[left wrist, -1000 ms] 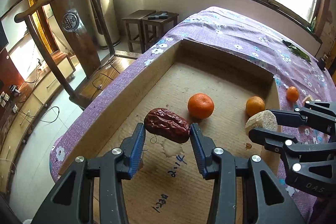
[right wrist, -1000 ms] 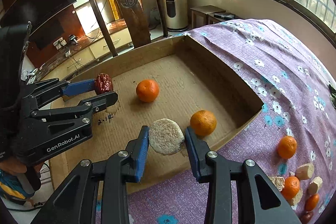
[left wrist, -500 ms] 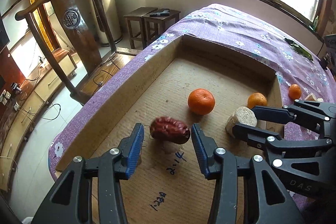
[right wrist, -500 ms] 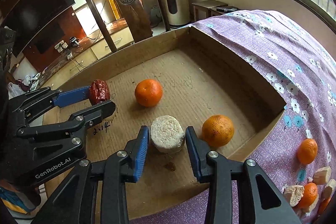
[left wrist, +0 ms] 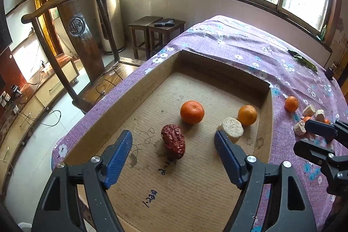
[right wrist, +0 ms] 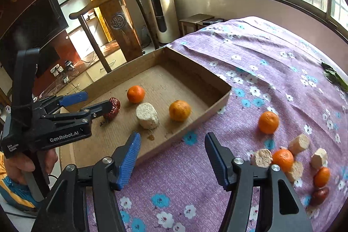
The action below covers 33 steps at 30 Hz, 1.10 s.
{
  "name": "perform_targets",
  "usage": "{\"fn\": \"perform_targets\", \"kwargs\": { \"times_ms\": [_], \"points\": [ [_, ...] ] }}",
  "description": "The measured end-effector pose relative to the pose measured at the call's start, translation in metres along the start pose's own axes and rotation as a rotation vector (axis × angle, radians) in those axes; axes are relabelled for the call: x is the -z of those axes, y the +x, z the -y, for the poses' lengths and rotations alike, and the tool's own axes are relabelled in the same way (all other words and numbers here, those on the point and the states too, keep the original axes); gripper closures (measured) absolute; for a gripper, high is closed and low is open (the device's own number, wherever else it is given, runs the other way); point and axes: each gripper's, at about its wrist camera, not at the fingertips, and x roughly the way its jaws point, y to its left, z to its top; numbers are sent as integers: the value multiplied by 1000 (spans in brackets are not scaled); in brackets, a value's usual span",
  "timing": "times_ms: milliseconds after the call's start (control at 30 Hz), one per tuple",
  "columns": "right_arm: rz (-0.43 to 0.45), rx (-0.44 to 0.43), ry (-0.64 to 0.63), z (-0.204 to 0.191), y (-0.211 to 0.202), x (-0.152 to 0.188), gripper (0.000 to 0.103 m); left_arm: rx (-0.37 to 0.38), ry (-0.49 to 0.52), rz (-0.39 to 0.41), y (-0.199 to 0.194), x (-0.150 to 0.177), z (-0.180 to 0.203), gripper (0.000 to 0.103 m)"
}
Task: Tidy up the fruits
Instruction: 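Open the left gripper to drop the date while the right gripper releases the yam slice, then move both open grippers back over the remaining fruit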
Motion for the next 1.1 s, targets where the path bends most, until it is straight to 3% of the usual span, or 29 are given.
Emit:
{"fn": "perform_targets", "kwargs": {
  "times_ms": [200,567,1100],
  "points": [
    [3,54,48,24,-24,21,34,50,50,28,-14,3,34,24],
    [4,146,168,74,-60,63,34,171,165,4,-18,12,109,22],
    [-6,185,260,119,-78,94,34,268,282,-74,20,20,188,19]
  ]
}}
